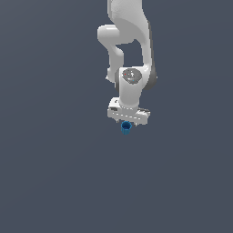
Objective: Pick up the object and move it to a goal position.
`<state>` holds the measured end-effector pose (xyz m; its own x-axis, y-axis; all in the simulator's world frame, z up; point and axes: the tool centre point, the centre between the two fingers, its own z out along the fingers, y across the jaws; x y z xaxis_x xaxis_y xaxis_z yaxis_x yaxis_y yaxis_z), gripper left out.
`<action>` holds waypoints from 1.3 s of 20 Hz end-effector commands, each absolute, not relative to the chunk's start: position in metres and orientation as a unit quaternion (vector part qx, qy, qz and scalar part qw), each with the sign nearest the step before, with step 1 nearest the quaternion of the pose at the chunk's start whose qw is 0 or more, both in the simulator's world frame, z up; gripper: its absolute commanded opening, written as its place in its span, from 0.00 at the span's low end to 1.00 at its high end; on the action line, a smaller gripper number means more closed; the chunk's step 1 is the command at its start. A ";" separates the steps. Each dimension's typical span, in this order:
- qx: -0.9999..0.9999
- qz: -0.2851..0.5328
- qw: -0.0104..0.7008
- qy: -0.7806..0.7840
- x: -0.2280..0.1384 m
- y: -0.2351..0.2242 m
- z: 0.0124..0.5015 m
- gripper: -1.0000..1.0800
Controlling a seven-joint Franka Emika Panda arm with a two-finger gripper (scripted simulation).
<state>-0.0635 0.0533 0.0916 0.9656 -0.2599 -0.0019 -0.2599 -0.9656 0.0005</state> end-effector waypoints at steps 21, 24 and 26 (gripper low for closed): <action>0.991 0.000 0.000 -0.136 -0.066 0.054 0.040 0.96; 0.991 0.000 0.000 -0.136 -0.066 0.054 0.040 0.00; 0.991 0.000 0.000 -0.136 -0.066 0.054 0.040 0.00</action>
<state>-0.0654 0.0549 0.0412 0.9633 -0.2684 0.0007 -0.2684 -0.9633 -0.0005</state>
